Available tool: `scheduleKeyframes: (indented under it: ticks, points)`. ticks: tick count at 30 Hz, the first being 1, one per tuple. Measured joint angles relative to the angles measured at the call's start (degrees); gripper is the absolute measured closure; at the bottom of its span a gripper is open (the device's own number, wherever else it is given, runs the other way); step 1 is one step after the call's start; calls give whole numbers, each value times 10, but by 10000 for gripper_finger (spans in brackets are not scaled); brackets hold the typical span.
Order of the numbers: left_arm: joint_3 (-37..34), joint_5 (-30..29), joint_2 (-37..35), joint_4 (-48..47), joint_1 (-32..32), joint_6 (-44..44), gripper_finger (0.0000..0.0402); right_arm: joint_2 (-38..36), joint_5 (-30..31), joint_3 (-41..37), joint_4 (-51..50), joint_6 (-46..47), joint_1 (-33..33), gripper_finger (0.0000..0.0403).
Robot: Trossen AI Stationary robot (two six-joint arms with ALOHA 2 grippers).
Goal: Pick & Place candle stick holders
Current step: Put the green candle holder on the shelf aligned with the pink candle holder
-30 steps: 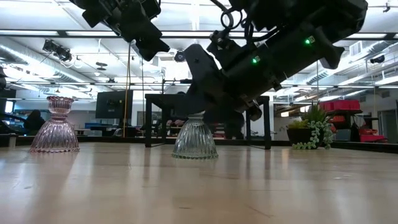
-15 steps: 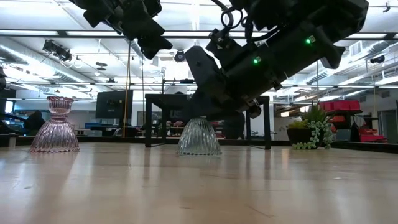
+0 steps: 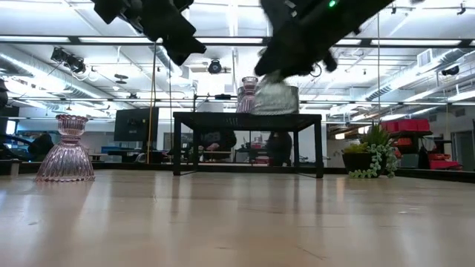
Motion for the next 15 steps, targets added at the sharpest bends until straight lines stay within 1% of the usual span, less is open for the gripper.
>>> scheduleKeyframes:
  ticks: [4, 7, 12, 15]
  points:
    - [0, -22, 0, 19, -35, -14, 207, -59, 55, 0, -58, 2, -3, 286]
    - [0, -48, 0, 42, -63, -14, 207, -89, 81, 0, -87, 2, -10, 286]
    - [0, -85, 0, 65, -106, -14, 207, -104, 91, 0, -115, 1, -37, 286]
    - [0, -105, 0, 68, -129, -16, 207, -104, 82, -12, -98, -7, -64, 286]
